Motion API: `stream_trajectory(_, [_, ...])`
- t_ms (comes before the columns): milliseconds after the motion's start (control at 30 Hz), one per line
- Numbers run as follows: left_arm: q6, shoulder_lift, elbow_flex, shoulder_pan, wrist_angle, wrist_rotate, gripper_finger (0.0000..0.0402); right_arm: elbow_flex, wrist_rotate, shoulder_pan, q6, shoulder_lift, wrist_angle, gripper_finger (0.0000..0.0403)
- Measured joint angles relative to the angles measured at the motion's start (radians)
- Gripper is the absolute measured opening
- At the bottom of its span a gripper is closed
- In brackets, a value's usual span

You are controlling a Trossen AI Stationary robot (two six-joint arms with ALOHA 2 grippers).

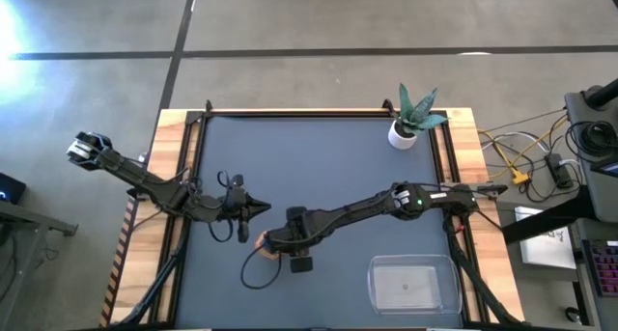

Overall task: Nest measuring cups in basket
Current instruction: Put the nested measuring cups into the transparent bin

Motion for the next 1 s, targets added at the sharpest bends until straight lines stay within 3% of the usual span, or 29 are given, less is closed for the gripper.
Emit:
stream_trajectory(567, [0.017,0.001,0.000,0.001,0.000,-0.003,0.0000,-0.001,-0.010,0.010,-0.001,-0.021,-0.063,0.0131])
stream_trajectory(1000, [0.011,0.001,0.000,0.001,0.005,-0.003,0.0000,-0.024,-0.002,0.045,0.008,-0.156,-0.091,0.0130])
